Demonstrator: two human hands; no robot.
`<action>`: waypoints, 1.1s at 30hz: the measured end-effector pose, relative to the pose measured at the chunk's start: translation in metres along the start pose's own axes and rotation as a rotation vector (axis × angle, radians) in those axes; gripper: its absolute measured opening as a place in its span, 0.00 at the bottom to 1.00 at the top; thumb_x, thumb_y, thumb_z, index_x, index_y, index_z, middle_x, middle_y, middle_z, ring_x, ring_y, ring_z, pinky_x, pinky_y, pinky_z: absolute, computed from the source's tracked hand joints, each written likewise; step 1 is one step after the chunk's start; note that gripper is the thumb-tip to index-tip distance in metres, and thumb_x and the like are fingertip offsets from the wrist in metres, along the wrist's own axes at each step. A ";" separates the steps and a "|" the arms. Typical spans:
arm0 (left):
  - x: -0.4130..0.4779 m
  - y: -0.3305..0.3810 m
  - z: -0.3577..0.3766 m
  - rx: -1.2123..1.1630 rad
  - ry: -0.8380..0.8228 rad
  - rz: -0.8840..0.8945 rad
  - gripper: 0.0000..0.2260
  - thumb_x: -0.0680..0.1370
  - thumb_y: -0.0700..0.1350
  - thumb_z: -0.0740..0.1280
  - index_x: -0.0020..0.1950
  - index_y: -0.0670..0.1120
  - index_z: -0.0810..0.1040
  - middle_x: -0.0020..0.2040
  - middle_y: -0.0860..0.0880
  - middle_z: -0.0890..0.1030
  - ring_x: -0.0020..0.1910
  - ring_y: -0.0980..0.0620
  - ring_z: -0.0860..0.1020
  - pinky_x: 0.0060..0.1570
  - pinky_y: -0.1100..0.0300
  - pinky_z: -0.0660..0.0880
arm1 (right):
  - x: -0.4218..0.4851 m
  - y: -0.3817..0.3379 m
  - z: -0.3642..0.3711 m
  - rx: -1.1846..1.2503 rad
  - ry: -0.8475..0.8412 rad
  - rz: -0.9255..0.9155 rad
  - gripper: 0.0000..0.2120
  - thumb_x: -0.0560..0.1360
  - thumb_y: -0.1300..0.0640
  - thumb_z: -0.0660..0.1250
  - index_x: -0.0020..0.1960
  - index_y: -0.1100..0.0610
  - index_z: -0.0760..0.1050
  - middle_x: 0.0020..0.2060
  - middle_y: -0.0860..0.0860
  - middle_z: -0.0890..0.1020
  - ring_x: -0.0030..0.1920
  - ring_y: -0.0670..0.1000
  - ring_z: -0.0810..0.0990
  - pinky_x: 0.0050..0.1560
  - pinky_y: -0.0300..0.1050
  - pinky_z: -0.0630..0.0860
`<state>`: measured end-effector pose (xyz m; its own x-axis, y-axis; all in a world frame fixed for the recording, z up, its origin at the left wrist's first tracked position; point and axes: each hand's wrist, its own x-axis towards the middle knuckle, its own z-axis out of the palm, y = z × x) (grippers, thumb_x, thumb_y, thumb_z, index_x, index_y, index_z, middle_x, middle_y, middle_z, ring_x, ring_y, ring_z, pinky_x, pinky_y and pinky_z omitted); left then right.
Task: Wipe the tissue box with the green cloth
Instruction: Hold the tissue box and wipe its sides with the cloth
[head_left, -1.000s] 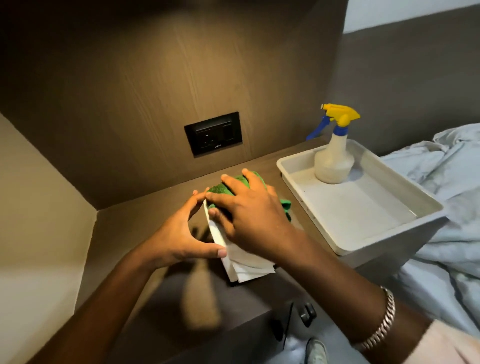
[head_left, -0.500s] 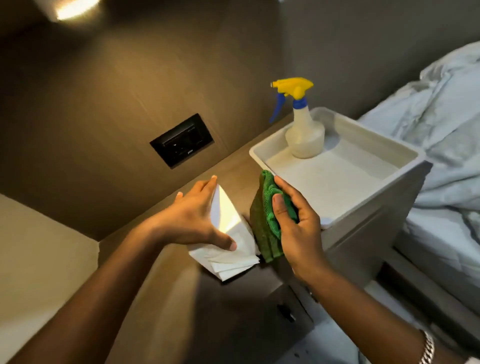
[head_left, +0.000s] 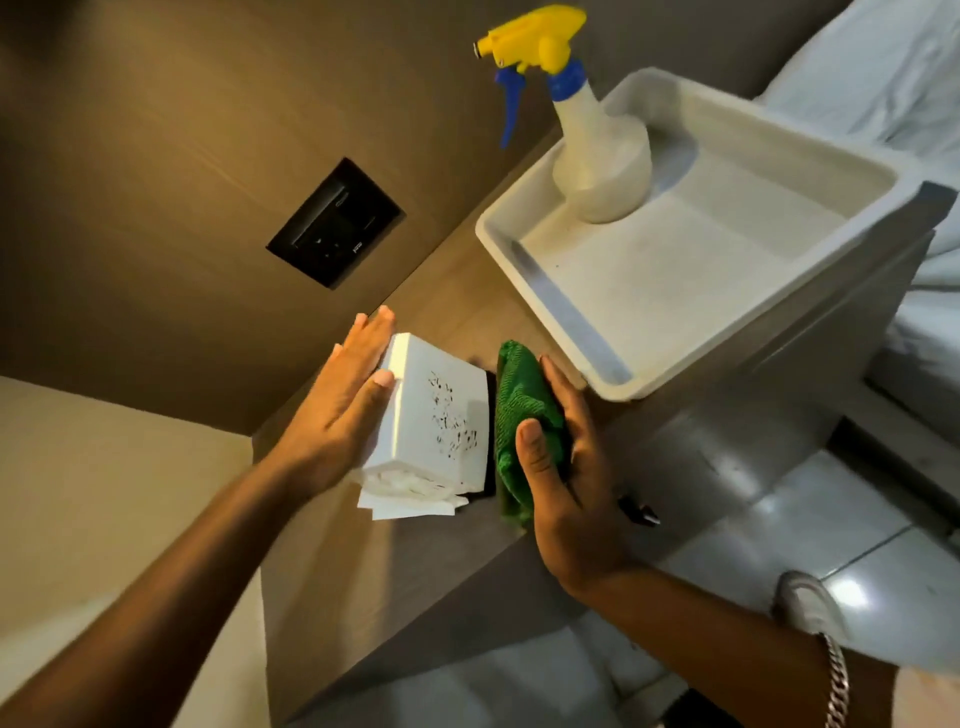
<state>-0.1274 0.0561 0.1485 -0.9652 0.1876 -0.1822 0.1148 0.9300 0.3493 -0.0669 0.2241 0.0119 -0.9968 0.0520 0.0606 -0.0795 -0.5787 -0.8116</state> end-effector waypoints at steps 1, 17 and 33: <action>0.000 -0.003 0.009 0.070 0.082 0.019 0.25 0.80 0.54 0.49 0.78 0.56 0.50 0.77 0.65 0.49 0.76 0.66 0.45 0.77 0.48 0.44 | -0.001 0.003 0.001 0.033 -0.008 0.008 0.26 0.80 0.54 0.61 0.76 0.52 0.60 0.70 0.46 0.73 0.68 0.44 0.75 0.57 0.38 0.78; 0.004 -0.009 0.018 0.220 0.114 0.072 0.28 0.80 0.52 0.45 0.78 0.43 0.49 0.80 0.45 0.51 0.79 0.52 0.46 0.76 0.42 0.47 | 0.041 0.032 0.059 -0.617 0.077 -0.138 0.28 0.78 0.41 0.54 0.75 0.50 0.64 0.77 0.57 0.64 0.77 0.58 0.59 0.73 0.64 0.58; 0.002 -0.013 0.023 0.195 0.176 0.076 0.28 0.80 0.55 0.45 0.79 0.47 0.48 0.80 0.49 0.50 0.78 0.56 0.47 0.77 0.48 0.46 | 0.055 0.020 0.060 -0.748 0.028 -0.208 0.23 0.80 0.46 0.55 0.73 0.50 0.69 0.72 0.55 0.71 0.70 0.57 0.70 0.66 0.61 0.67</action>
<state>-0.1256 0.0519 0.1230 -0.9761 0.2172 0.0066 0.2152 0.9619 0.1689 -0.1236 0.1668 0.0334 -0.9607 0.1252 0.2479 -0.2290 0.1479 -0.9621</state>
